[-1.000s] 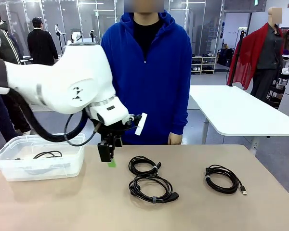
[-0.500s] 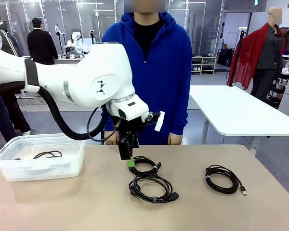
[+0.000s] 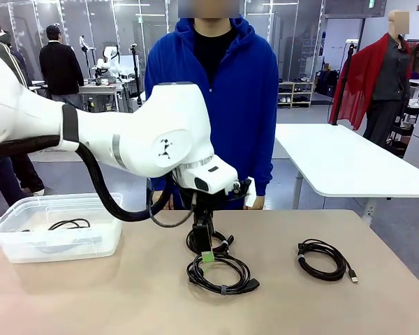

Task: Organize and store the cables.
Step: Place the Power Cable into the Organizing box.

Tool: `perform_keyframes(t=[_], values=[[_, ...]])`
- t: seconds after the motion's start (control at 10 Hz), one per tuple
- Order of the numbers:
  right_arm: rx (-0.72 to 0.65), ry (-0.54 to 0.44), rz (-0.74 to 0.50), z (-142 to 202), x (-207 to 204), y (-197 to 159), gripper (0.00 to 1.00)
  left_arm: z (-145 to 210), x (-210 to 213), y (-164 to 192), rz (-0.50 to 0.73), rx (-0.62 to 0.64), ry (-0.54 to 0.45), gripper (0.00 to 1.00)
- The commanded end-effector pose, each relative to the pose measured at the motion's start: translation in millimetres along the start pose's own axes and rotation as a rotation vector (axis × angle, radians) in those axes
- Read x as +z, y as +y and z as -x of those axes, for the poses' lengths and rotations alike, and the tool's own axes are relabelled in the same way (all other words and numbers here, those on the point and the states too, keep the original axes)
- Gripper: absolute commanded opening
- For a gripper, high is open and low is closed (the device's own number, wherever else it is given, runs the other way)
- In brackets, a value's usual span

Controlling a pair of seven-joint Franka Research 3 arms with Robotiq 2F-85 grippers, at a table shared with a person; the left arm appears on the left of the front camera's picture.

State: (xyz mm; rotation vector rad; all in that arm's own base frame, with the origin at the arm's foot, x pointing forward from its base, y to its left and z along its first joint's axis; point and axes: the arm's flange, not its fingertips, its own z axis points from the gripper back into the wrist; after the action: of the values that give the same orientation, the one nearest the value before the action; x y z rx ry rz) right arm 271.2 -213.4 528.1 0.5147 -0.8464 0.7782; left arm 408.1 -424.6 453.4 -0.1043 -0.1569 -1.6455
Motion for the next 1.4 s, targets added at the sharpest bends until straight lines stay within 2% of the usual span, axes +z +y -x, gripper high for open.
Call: perform_keyframes(t=[0.0,0.5,0.7,1.3], values=[[0.02,0.0,-0.001,-1,1,1,1.0,0,-23,-6,-0.034,-0.008,0.003,1.0],[0.02,0.0,-0.001,-1,1,1,1.0,8,-62,11,-0.021,-0.011,-0.086,1.0],[0.02,0.0,-0.001,-1,1,1,1.0,7,-71,21,-0.041,-0.05,-0.087,1.0],[0.02,0.0,-0.001,-1,1,1,1.0,5,-115,40,0.036,0.021,-0.104,1.0]])
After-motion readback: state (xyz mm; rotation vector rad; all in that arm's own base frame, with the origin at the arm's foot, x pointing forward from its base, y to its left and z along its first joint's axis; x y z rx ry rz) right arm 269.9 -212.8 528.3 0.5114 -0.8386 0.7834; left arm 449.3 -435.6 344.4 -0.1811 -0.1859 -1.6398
